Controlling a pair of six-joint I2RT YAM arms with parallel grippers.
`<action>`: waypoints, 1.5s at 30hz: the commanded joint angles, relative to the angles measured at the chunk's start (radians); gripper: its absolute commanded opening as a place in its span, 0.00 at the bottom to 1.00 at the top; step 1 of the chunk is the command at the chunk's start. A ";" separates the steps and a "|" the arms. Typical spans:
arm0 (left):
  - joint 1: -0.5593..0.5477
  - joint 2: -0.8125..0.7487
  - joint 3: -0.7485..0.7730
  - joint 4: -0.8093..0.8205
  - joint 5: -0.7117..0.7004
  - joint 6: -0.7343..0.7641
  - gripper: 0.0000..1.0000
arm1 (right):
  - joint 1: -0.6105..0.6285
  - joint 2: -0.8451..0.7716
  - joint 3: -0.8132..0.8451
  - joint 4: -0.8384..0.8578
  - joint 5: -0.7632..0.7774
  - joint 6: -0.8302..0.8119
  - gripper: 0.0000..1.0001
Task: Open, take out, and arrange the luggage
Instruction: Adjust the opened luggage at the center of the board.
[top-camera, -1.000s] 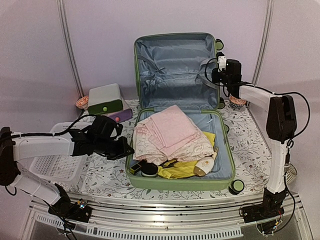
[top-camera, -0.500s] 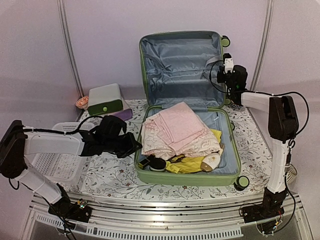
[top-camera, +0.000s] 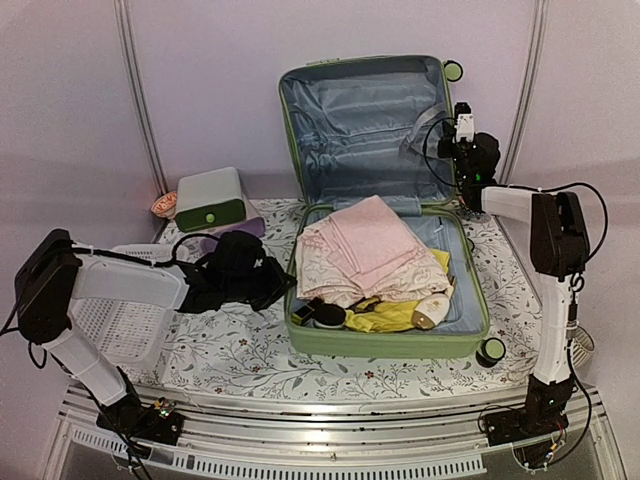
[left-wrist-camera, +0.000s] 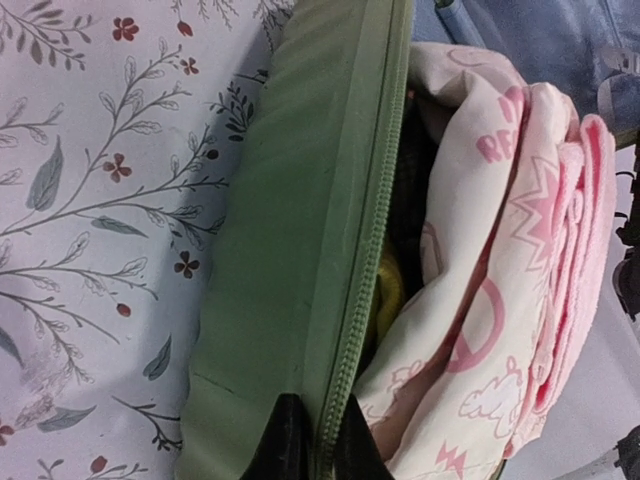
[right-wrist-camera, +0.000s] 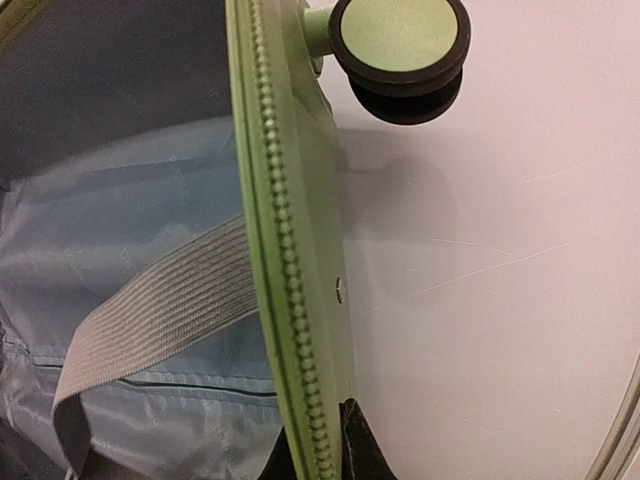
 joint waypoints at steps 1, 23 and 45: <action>0.019 0.132 0.037 0.116 -0.144 -0.101 0.00 | 0.016 0.038 0.138 0.218 -0.094 0.083 0.02; 0.019 0.181 0.178 0.025 -0.202 0.072 0.65 | 0.009 -0.372 -0.328 0.042 0.087 0.102 0.83; 0.422 -0.382 0.072 -0.660 -0.245 0.672 0.89 | 0.009 -0.821 -0.682 -0.865 -0.257 0.409 0.92</action>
